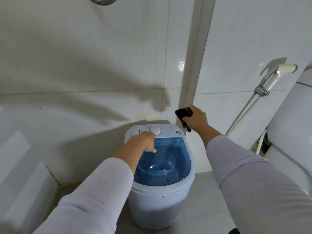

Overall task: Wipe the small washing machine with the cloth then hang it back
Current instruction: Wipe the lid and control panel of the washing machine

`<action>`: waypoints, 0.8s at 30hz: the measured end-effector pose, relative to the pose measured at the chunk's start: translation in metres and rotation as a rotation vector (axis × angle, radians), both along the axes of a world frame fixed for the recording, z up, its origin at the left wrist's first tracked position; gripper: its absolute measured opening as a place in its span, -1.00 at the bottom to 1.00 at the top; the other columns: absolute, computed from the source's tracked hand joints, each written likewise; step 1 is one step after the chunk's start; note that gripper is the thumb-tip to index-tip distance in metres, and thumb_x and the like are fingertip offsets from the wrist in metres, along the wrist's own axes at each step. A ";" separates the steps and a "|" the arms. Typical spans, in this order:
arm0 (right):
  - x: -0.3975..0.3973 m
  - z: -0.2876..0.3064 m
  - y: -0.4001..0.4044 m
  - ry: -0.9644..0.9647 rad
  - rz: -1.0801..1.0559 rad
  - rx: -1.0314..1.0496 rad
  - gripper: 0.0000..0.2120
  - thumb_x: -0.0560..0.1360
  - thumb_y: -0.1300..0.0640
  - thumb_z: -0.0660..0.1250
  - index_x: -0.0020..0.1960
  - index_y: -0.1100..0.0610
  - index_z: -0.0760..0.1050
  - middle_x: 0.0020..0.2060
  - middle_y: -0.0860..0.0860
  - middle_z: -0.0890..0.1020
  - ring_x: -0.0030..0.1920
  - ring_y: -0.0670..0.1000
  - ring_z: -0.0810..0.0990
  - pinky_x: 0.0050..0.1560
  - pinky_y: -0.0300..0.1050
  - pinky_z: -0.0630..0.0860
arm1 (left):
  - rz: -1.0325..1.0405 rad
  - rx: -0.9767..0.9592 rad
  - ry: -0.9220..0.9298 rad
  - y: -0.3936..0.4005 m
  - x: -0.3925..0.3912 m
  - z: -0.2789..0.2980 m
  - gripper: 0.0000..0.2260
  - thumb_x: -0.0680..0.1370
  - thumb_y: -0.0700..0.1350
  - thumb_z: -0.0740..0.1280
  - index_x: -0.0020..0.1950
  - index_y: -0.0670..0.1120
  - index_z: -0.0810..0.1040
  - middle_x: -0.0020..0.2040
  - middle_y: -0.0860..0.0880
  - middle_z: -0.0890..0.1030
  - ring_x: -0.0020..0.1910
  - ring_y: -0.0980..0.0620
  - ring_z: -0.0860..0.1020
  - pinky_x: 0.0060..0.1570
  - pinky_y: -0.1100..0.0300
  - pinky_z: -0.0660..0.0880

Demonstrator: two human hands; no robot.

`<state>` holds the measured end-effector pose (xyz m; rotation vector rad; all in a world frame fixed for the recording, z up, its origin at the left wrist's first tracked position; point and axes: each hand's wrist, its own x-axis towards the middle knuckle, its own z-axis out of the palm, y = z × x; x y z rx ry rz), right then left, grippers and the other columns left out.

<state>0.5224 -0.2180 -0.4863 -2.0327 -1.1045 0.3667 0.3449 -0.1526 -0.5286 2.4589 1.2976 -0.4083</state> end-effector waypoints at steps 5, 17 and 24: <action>-0.003 -0.015 0.026 -0.178 0.022 -0.086 -0.63 0.49 0.28 0.19 0.24 0.03 0.45 0.08 0.19 0.60 0.01 0.20 0.57 -0.17 -0.12 0.44 | -0.060 0.033 0.145 0.013 0.011 -0.021 -0.24 0.49 0.02 0.41 0.56 -0.11 0.08 0.53 -0.10 0.23 0.47 -0.13 0.28 0.41 -0.06 0.30; 0.005 -0.058 0.070 -0.280 0.061 -0.265 -0.54 0.49 0.37 0.16 0.28 -0.01 0.46 0.15 0.16 0.57 0.10 0.21 0.56 -0.04 -0.07 0.50 | -0.111 0.061 0.233 0.029 0.018 -0.042 -0.22 0.45 0.08 0.45 0.54 -0.16 0.17 0.48 -0.10 0.33 0.40 -0.13 0.39 0.32 0.00 0.42; 0.010 -0.058 0.073 -0.322 0.144 -0.349 -0.52 0.51 0.35 0.15 0.35 -0.02 0.41 0.24 0.14 0.54 0.19 0.19 0.53 0.09 -0.06 0.50 | -0.150 0.077 0.312 0.034 0.024 -0.048 -0.18 0.45 0.13 0.42 0.55 -0.17 0.13 0.49 -0.11 0.31 0.40 -0.14 0.38 0.36 -0.01 0.39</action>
